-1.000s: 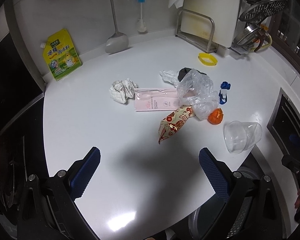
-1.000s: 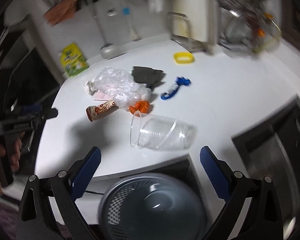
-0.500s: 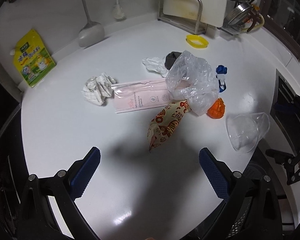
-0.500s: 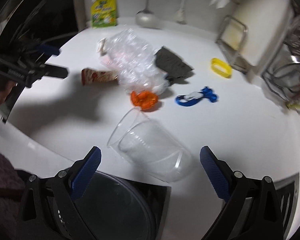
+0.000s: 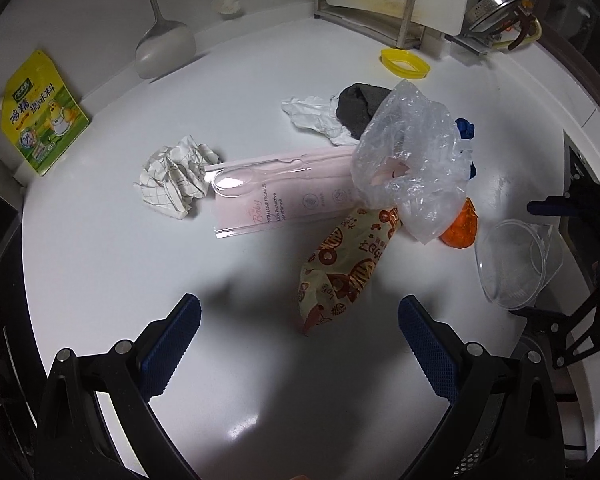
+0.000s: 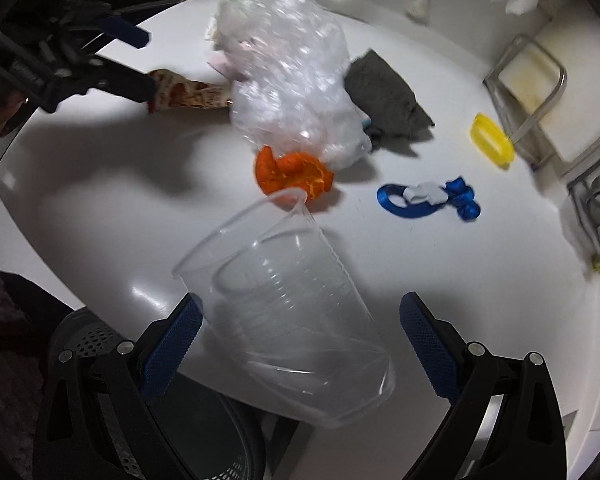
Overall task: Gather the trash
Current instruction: 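Grasp the clear plastic cup with the right gripper while the left approaches the wrapper, then grasp the patterned snack wrapper with the left gripper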
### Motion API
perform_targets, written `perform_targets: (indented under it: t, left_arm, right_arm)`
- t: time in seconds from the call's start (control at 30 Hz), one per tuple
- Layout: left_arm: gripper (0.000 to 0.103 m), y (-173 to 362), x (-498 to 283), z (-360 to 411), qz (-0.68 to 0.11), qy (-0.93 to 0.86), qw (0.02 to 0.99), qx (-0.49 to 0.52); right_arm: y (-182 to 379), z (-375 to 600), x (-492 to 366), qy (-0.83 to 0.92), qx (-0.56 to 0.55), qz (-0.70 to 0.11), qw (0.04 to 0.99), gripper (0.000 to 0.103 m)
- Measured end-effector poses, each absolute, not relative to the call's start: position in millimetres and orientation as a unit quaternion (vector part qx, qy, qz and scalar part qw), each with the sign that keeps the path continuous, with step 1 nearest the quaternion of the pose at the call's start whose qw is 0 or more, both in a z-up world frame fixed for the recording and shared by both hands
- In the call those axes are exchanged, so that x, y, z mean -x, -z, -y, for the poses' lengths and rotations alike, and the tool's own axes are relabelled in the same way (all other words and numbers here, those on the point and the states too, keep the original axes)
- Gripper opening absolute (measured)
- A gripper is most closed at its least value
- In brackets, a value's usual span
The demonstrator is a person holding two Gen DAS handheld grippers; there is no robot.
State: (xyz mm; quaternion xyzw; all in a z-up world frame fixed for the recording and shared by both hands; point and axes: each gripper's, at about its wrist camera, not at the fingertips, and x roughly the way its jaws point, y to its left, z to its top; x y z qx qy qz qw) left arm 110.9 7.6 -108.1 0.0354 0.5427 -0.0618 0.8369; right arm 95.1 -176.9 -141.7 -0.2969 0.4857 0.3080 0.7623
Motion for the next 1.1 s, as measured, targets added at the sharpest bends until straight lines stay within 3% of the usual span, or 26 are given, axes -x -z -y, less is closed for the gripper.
perform_targets:
  t: [0.07,0.1,0.3,0.33,0.37,0.5,0.57,0.67,1.03,1.1]
  left_arm:
    - [0.097,109.3,-111.4,-9.0,-0.544,0.06,0.836,-0.034]
    - [0.097,110.1,-111.8,-9.5,-0.545,0.06,0.836,-0.034]
    - [0.097,113.5,-113.9,-8.5,-0.543,0.063,0.837,-0.038]
    - [0.097,113.8,-114.2,-7.2,-0.541,0.064,0.837,-0.04]
    - [0.096,113.9,-114.2,-5.6,-0.54,0.064,0.838,-0.045]
    - [0.095,116.5,-115.5,0.1,-0.535,0.075,0.84,-0.054]
    - [0.081,118.0,-117.7,2.5,-0.536,0.081,0.839,-0.055]
    - [0.068,123.9,-122.0,5.7,-0.543,0.091,0.833,-0.06]
    - [0.067,145.5,-133.6,10.6,-0.543,0.095,0.83,-0.086]
    - [0.054,145.7,-130.9,8.3,-0.538,0.103,0.833,-0.077]
  right_arm:
    - [145.5,180.0,-102.5,-0.313,0.27,-0.504,0.758,0.073]
    - [146.7,181.7,-105.3,-0.312,0.261,-0.508,0.759,0.069]
    - [145.7,187.6,-114.7,-0.31,0.217,-0.517,0.768,0.064]
    - [143.9,189.3,-116.8,-0.308,0.207,-0.519,0.77,0.043]
    - [142.4,191.5,-117.7,-0.308,0.195,-0.519,0.773,0.036]
    - [134.4,203.0,-125.9,-0.29,0.145,-0.519,0.791,0.036]
    - [132.6,205.7,-127.1,-0.285,0.136,-0.519,0.794,0.036]
    - [127.2,209.1,-124.3,-0.286,0.12,-0.516,0.799,0.036]
    - [109.2,206.0,-89.1,-0.281,0.089,-0.502,0.813,0.036]
    - [107.1,208.6,-82.5,-0.275,0.082,-0.501,0.817,0.036]
